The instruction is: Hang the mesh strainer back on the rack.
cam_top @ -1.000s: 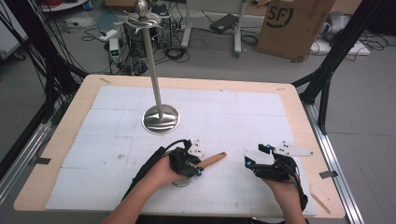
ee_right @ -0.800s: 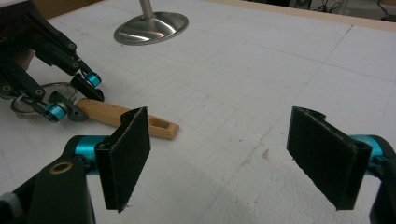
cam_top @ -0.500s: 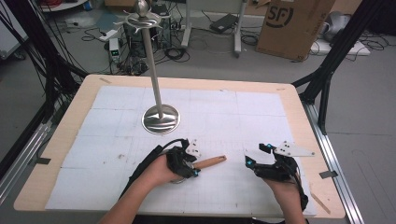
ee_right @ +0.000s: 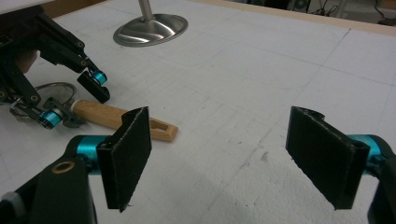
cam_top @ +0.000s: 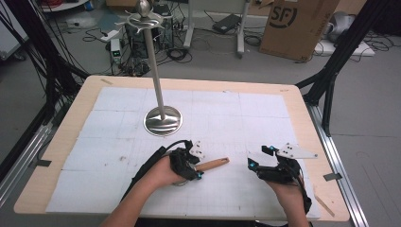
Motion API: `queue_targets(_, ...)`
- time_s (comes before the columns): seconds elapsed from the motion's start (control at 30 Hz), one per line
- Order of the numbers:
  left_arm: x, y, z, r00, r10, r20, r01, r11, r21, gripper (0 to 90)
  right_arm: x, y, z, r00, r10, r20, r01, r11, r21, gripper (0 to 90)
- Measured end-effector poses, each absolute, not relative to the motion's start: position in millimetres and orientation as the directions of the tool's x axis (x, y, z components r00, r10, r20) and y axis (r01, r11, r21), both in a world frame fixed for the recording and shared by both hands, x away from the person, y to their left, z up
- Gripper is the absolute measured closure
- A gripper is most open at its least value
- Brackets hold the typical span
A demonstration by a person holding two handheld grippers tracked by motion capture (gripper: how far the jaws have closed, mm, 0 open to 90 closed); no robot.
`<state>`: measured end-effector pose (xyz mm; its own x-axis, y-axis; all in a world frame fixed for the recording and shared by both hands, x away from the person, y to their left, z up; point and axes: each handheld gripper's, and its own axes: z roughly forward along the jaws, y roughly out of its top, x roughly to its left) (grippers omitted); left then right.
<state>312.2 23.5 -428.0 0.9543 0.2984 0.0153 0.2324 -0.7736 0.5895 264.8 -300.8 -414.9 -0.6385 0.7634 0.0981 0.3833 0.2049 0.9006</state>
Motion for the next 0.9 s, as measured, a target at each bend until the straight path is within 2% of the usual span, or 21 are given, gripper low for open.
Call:
queue_targets(0.23, 312.3, 21.1, -426.6, 0.955, 0.297, 0.01, 0.238, -0.786, 0.571, 54.1, 264.6, -300.6, -414.8, -0.638, 0.764, 0.094, 0.382, 0.208, 0.901, 21.7)
queue_targets(0.5, 310.0, 19.9, -425.3, 0.961, 0.278, -0.003, 0.231, -0.792, 0.566, 68.3, 264.1, -300.9, -414.5, -0.636, 0.766, 0.093, 0.381, 0.207, 0.901, 22.0)
queue_targets(0.9, 308.1, 22.0, -423.0, 0.96, 0.281, 0.007, 0.229, -0.793, 0.564, 70.0, 264.0, -302.2, -414.7, -0.636, 0.766, 0.092, 0.381, 0.208, 0.901, 22.0)
